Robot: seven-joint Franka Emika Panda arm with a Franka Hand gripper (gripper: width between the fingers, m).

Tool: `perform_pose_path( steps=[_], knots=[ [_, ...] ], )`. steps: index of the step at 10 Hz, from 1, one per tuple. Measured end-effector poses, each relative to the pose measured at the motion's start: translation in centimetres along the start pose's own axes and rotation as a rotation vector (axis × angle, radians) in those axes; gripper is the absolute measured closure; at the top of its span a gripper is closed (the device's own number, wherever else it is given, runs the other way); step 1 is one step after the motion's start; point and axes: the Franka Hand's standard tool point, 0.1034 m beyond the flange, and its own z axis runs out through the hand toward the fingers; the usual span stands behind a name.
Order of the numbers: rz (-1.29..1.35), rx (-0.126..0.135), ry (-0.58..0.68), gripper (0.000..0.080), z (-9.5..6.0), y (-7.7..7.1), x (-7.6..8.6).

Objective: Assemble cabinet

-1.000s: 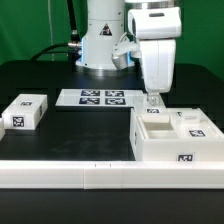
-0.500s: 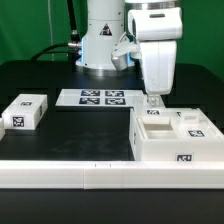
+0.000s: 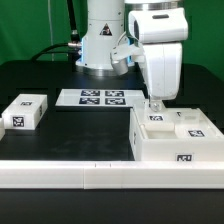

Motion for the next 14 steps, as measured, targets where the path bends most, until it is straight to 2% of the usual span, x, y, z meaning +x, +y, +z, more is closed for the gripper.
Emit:
perform_pose_path(
  steps=[4, 7, 8, 12, 13, 14],
  knots=[
    [0.016, -0.036, 0.017, 0.0729, -0.1, 3.3, -0.1],
    [0.017, -0.046, 0.023, 0.0729, 0.0, 4.4, -0.1],
    [0.015, -0.039, 0.022, 0.0729, 0.0, 4.4, -0.1],
    [0.016, -0.038, 0.022, 0.0720, 0.0, 4.4, -0.1],
    [0.016, -0.037, 0.022, 0.0510, 0.0, 4.4, -0.1],
    [0.016, -0.037, 0.022, 0.0375, 0.0, 4.4, -0.1]
  ],
)
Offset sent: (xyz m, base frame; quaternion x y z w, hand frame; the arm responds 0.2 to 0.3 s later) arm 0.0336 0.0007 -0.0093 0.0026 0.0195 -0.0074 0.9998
